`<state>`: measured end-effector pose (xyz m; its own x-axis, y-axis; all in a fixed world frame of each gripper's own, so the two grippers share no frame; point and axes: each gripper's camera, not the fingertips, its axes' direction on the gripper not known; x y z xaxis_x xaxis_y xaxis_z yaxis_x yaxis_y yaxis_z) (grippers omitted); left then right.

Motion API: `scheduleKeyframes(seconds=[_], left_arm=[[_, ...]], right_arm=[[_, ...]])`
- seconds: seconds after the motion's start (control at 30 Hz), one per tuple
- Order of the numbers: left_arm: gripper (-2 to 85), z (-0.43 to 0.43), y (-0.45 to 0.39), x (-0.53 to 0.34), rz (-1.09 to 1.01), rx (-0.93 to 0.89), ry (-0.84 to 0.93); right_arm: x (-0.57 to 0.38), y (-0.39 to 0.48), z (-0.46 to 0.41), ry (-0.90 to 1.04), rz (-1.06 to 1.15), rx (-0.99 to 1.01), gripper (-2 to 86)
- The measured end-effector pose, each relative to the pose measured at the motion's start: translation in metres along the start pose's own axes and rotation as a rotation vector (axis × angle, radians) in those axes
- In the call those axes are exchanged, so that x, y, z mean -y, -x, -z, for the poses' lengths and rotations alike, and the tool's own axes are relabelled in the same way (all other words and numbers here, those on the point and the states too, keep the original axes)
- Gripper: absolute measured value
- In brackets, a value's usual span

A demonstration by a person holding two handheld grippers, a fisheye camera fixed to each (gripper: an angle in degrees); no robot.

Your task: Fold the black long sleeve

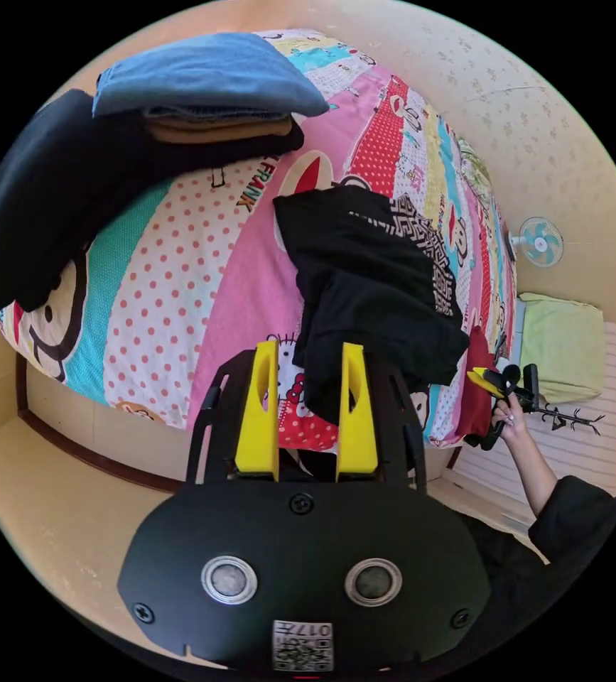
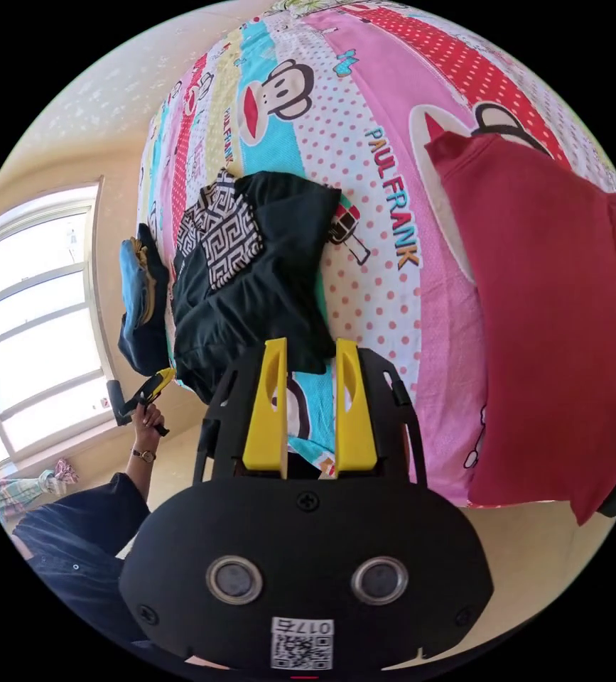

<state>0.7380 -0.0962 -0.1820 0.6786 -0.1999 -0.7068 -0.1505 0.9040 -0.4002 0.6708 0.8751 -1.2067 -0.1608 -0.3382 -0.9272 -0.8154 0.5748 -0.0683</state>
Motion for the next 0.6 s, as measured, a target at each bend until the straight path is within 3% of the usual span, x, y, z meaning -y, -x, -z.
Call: scheduleKeyframes(seconds=[0.17,0.3,0.4,0.6], left_arm=[[10.7,-0.034,0.028,-0.014,0.123,-0.083,0.076],[1.9,-0.035,0.034,-0.008,0.164,-0.097,0.060],[0.4,-0.008,0.032,-0.007,0.134,-0.072,-0.002],[-0.3,0.088,0.022,-0.032,0.059,-0.089,-0.149]], right_arm=[[-0.013,-0.014,-0.036,0.054,-0.035,0.079,9.0],[-0.015,-0.009,-0.049,0.129,-0.076,0.047,3.7],[-0.028,0.005,-0.023,0.138,-0.036,0.053,1.8],[-0.081,0.026,0.099,0.112,0.097,0.254,0.8]])
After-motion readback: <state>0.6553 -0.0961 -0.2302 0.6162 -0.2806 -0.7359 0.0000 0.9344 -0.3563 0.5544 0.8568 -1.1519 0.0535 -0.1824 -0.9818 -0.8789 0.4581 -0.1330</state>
